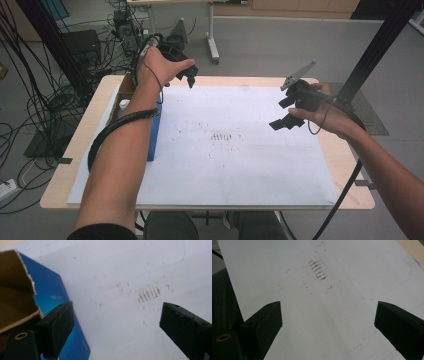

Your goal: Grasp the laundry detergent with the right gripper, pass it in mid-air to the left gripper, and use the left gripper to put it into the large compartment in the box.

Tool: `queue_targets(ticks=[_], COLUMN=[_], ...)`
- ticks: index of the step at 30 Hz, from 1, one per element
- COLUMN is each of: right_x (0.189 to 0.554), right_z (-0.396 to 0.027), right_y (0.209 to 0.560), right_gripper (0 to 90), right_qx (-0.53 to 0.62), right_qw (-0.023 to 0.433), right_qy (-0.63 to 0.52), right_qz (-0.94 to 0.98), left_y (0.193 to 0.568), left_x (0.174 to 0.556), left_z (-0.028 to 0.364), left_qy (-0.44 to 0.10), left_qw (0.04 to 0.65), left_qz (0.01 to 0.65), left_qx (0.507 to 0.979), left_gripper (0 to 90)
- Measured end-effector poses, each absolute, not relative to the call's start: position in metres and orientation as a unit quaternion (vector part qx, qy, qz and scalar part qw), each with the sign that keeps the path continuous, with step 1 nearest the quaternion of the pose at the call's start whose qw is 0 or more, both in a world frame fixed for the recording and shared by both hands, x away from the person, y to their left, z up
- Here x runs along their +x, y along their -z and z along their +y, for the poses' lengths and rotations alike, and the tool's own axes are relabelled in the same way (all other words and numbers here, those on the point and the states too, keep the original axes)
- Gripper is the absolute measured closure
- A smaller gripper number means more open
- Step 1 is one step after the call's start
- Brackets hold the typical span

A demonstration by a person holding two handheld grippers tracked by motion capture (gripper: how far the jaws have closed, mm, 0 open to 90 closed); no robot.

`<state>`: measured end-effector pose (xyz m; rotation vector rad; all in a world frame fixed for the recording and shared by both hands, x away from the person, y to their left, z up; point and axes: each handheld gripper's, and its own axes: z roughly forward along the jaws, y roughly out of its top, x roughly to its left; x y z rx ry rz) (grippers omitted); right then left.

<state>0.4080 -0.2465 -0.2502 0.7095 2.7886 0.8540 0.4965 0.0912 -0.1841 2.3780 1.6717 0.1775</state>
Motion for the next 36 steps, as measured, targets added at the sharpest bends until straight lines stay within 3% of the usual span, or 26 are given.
queue_targets(ticks=[16, 36], right_x=[0.411, 0.412], right_z=[-0.241, -0.243], right_y=[0.246, 0.246], right_gripper=[7.8, 8.0], right_qx=[0.225, 0.224], right_qw=[0.063, 0.061], right_qy=[-0.264, -0.250], right_qz=[0.936, 0.940], left_y=[0.198, 0.209], left_x=[0.525, 0.528], left_z=[0.049, 0.051], left_qy=[-0.051, -0.036], left_qw=[0.132, 0.134], left_qz=[0.564, 0.565], left_qx=[0.813, 0.814], left_gripper=[12.7, 12.4])
